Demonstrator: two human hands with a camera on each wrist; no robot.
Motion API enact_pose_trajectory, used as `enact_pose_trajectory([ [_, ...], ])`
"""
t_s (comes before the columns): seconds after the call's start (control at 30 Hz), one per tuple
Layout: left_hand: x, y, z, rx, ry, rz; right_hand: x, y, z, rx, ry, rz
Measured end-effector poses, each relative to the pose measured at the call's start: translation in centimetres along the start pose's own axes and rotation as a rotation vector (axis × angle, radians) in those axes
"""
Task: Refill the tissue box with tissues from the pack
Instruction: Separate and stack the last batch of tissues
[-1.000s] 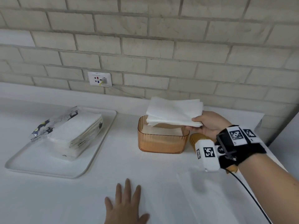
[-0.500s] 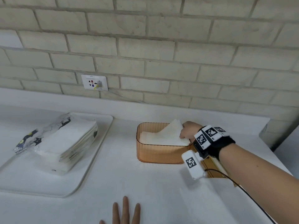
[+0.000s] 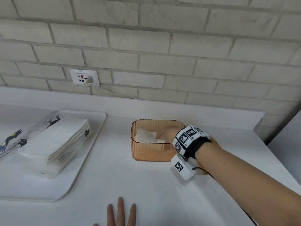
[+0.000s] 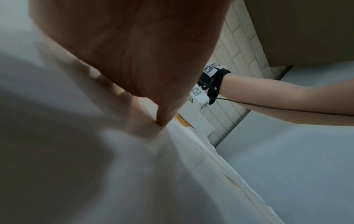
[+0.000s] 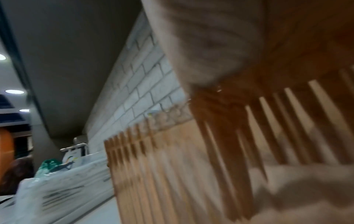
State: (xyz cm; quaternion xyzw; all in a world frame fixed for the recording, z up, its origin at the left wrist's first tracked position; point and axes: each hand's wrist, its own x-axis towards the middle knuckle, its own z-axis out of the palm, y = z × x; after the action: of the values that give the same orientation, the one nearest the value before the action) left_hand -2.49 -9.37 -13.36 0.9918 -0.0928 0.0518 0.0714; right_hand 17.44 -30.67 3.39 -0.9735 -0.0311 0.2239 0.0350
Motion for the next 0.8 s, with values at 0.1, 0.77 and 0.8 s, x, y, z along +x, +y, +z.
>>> enact_pose_trajectory([
  [0.1,0.0,0.3,-1.4,-0.039,0.027,-0.066,0.1,0.2,0.1,0.019,-0.048,-0.012],
  [0.77,5.2,10.2,-10.3,-0.061,-0.465,0.523,-26.1,13.3,12.1,0.594,0.310,0.390],
  [0.8,5.7,11.6,-10.1,-0.050,-0.453,0.625,-26.9,13.2,13.5,0.606,0.306,0.410],
])
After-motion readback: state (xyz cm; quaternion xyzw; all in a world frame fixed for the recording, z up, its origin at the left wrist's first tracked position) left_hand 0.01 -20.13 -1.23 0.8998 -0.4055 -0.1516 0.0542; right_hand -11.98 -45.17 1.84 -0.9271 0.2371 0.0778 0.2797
